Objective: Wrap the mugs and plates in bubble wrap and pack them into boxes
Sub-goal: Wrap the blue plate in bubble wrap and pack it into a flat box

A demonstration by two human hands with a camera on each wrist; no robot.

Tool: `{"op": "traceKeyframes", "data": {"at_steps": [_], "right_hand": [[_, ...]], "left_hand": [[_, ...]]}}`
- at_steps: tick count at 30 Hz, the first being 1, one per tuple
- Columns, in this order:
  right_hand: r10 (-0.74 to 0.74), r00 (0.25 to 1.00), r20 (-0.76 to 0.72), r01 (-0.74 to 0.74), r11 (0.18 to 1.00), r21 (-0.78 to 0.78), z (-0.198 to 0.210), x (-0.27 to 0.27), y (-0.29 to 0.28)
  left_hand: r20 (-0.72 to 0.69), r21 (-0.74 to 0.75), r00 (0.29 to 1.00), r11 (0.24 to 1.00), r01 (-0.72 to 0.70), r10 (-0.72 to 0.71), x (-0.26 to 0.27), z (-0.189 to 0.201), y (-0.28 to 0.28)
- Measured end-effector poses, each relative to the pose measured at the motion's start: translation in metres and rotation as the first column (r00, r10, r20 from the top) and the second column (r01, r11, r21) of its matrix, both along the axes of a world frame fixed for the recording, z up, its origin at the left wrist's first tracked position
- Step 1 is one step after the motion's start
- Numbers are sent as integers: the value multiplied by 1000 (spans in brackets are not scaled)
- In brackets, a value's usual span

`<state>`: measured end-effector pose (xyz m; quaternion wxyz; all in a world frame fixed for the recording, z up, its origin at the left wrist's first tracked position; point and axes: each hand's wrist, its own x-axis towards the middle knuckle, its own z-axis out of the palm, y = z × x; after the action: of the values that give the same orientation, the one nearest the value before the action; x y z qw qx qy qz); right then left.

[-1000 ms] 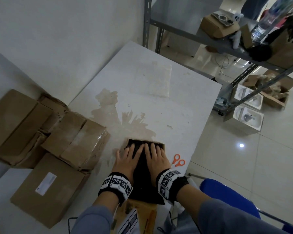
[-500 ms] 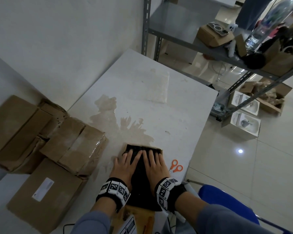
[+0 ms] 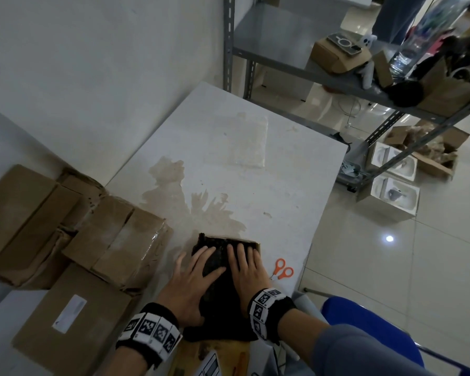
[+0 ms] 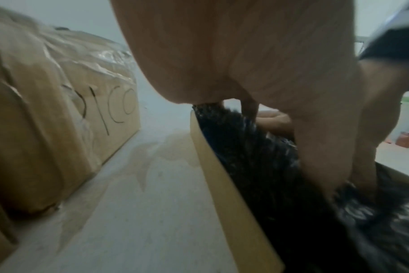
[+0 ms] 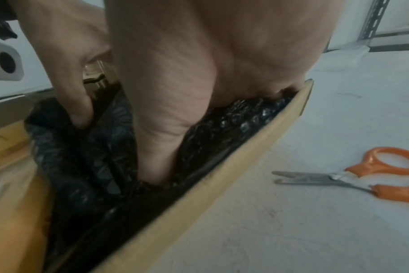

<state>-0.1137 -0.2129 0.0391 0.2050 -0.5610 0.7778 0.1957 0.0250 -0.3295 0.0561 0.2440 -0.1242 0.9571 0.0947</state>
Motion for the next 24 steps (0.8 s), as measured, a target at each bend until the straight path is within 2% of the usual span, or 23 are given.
{"op": "traceKeyframes", "data": {"at_steps": [2, 12, 16, 18, 21, 24], "right_hand": [[13, 1000, 2, -13, 1000, 11, -2, -1, 1], [47, 999, 7, -47, 997, 55, -11, -2, 4], [41, 999, 24, -42, 998, 36, -8, -2, 4], [55, 997, 50, -56, 998, 18, -6, -6, 5], [80, 990, 119, -80, 997, -10, 2, -17, 5], [79, 973, 218, -70, 996, -49, 15, -26, 1]], "left_hand": [[28, 25, 1000, 1000, -7, 7, 2, 3, -4], [102, -37, 991, 996, -82, 85, -25, 4, 14], [6, -94, 999, 995, -33, 34, -15, 4, 16], [-85, -87, 995, 995, -51, 44, -5, 4, 25], [-215, -25, 972, 994, -106, 98, 11, 1, 40], [-262, 97, 947, 982, -163, 184, 18, 3, 44]]}}
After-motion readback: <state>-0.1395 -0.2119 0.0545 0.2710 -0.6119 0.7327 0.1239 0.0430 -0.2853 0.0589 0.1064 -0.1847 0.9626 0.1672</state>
